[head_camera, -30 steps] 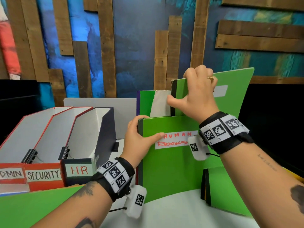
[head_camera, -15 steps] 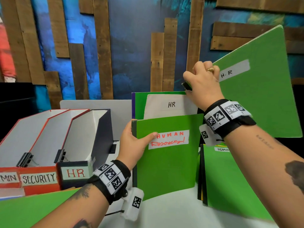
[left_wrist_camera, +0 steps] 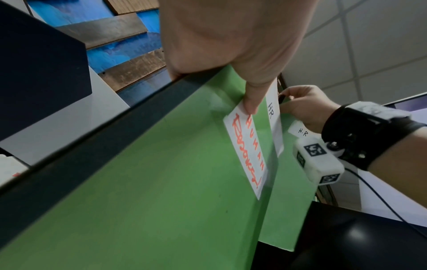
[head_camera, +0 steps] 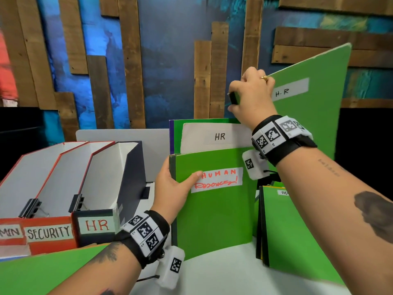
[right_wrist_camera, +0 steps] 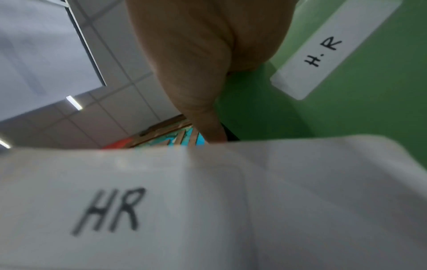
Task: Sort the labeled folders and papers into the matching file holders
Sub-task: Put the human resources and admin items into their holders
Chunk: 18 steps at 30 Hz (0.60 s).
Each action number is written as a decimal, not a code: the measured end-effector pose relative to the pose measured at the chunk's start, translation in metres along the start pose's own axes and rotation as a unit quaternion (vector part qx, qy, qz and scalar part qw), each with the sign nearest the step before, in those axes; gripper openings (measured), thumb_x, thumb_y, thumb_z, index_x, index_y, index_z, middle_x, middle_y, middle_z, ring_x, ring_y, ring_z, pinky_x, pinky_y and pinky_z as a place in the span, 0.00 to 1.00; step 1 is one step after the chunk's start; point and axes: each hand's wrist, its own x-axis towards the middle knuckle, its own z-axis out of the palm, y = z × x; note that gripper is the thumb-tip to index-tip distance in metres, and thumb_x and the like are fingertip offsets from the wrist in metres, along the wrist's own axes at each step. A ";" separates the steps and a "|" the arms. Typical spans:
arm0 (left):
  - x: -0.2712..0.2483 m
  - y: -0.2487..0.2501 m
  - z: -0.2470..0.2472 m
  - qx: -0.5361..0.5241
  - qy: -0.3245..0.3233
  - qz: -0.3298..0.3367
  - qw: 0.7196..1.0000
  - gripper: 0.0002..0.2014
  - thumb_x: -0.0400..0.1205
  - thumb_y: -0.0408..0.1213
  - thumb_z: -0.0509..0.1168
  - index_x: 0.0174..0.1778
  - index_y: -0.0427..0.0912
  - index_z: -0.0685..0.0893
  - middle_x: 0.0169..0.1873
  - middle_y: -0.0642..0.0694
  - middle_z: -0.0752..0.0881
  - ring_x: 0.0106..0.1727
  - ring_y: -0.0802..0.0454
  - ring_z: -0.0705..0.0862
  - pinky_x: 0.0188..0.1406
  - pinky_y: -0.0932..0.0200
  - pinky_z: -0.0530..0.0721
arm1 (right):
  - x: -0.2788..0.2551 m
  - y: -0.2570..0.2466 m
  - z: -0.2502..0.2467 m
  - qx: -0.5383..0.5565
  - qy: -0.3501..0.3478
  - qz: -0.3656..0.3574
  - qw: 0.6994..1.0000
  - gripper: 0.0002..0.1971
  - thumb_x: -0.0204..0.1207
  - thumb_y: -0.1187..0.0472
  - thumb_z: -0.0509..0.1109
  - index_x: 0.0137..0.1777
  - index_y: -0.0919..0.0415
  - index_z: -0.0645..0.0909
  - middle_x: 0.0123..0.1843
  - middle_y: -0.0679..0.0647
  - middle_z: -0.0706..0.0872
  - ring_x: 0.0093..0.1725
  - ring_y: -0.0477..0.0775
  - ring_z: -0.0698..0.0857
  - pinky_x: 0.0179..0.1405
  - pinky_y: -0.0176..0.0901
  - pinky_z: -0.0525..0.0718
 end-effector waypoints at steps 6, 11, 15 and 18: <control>-0.002 0.000 0.001 0.011 0.017 0.010 1.000 0.24 0.75 0.32 0.81 0.64 0.46 0.82 0.54 0.54 0.92 0.56 0.57 0.91 0.56 0.49 0.91 | -0.008 -0.035 0.004 0.066 -0.061 -0.025 0.996 0.17 0.75 0.42 0.76 0.56 0.52 0.84 0.55 0.51 0.69 0.65 0.62 0.72 0.67 0.56 0.63; -0.002 -0.006 0.000 0.093 0.017 0.037 0.995 0.27 0.72 0.43 0.83 0.64 0.60 0.80 0.66 0.56 0.81 0.66 0.60 0.84 0.69 0.55 0.84 | -0.012 -0.056 0.018 0.113 -0.166 -0.041 0.979 0.17 0.88 0.42 0.58 0.47 0.55 0.72 0.53 0.55 0.77 0.62 0.63 0.76 0.64 0.59 0.67; 0.000 -0.004 0.000 0.168 0.007 0.040 0.985 0.30 0.71 0.47 0.83 0.61 0.73 0.74 0.78 0.58 0.63 0.79 0.64 0.67 0.73 0.78 0.63 | -0.013 -0.065 0.022 0.148 -0.219 -0.045 0.963 0.21 0.91 0.46 0.51 0.40 0.57 0.72 0.44 0.54 0.78 0.52 0.61 0.77 0.66 0.60 0.68; 0.000 -0.003 0.000 0.088 -0.006 0.016 0.996 0.25 0.71 0.42 0.84 0.61 0.59 0.83 0.64 0.53 0.87 0.65 0.56 0.87 0.68 0.49 0.85 | -0.017 -0.069 0.022 0.181 -0.229 -0.071 0.954 0.21 0.92 0.47 0.50 0.38 0.54 0.69 0.40 0.50 0.76 0.50 0.57 0.75 0.69 0.62 0.67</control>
